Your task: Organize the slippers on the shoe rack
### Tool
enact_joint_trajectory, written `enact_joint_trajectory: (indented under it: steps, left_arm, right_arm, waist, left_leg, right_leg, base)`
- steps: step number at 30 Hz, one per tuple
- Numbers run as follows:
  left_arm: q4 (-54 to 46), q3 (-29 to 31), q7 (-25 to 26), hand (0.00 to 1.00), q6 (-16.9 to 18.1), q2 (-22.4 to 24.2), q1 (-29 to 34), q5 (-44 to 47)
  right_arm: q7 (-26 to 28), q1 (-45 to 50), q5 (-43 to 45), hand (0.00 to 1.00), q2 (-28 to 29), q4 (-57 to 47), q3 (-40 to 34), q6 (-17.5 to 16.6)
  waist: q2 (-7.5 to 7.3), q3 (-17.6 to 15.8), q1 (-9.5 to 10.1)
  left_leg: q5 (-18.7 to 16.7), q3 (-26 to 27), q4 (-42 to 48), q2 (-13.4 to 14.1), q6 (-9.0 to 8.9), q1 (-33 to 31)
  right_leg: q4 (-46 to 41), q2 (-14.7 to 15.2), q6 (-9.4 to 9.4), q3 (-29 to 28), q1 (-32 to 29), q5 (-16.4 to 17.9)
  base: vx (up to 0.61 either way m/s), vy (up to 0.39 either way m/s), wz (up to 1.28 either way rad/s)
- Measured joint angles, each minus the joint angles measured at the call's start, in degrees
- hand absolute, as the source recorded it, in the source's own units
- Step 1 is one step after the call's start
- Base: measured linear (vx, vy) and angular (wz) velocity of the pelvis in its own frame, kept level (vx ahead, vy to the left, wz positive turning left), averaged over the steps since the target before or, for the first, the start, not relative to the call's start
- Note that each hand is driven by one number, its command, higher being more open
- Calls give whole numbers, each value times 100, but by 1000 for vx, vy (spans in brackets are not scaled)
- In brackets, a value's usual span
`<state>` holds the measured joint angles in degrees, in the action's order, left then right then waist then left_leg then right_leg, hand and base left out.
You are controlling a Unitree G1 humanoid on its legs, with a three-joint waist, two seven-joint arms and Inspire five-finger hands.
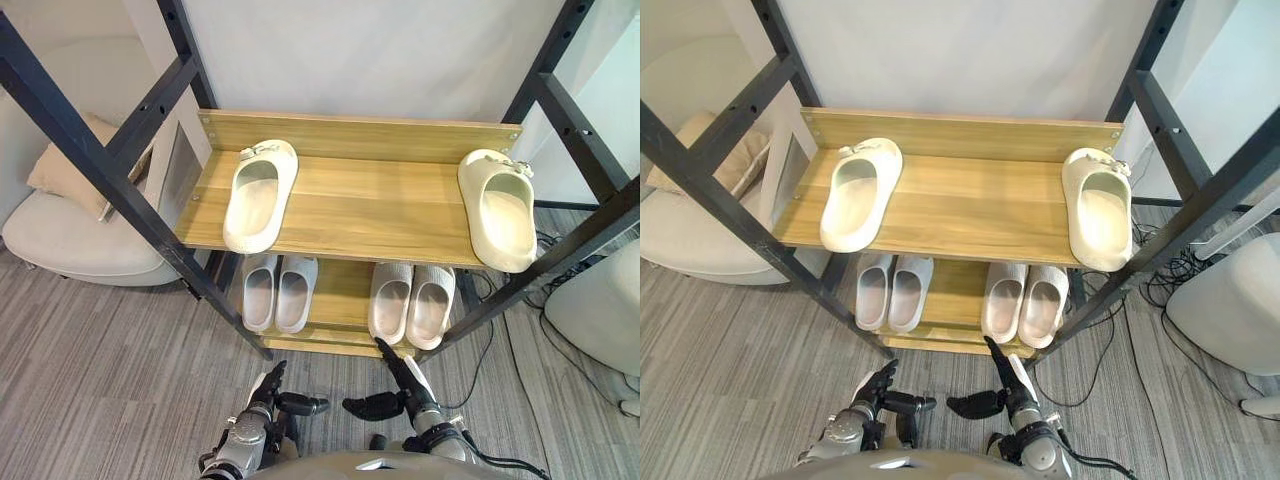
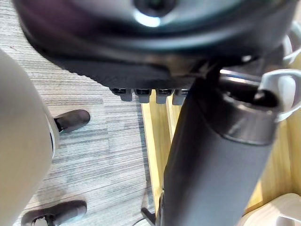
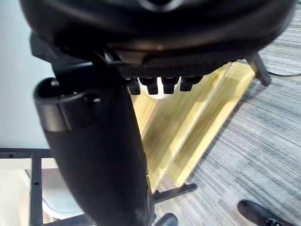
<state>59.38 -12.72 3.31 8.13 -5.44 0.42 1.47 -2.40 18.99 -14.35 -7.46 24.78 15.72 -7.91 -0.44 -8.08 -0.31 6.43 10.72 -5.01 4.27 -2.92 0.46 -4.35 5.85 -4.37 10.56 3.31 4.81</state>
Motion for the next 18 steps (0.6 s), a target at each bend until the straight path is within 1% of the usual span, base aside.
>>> enact_joint_trajectory:
  steps: [4,8,14,16,18]
  left_arm:
    - [-2,4,2,100,0,-2,26,-77]
    - [-1,7,7,100,0,-4,42,-109]
    - [-2,-5,33,100,0,8,42,-105]
    - [-9,-80,46,100,0,3,39,-104]
    - [-47,-292,57,100,5,-23,34,-104]
  right_arm:
    - [43,-21,95,100,11,224,-1,17]
    - [79,-128,159,100,30,474,-13,20]
    - [3,-575,223,100,94,1174,-127,26]
    - [-38,-662,225,100,95,1311,-137,26]
    - [-58,-734,232,100,164,1487,-291,25]
  waist:
    - [14,30,-11]
    - [24,42,-11]
    - [9,63,-10]
    - [10,63,-11]
    - [12,65,-11]
  left_leg:
    - [-6,1,-28,-15,0,11]
    - [-19,0,-29,-43,17,14]
    - [-14,-21,-4,-69,43,38]
    - [-14,-38,-3,-73,43,39]
    - [-15,-92,-3,-83,42,68]
  right_leg:
    - [196,-19,-3,-37,84,-114]
    - [240,-12,-23,-43,106,-143]
    - [374,-14,-26,-25,195,-150]
    - [399,-16,-26,-19,214,-151]
    - [453,-19,-24,26,295,-149]
  base:
    - [-55,23,-5]
    - [0,0,0]
    - [17,-1,0]
    - [17,-3,0]
    - [28,-11,8]
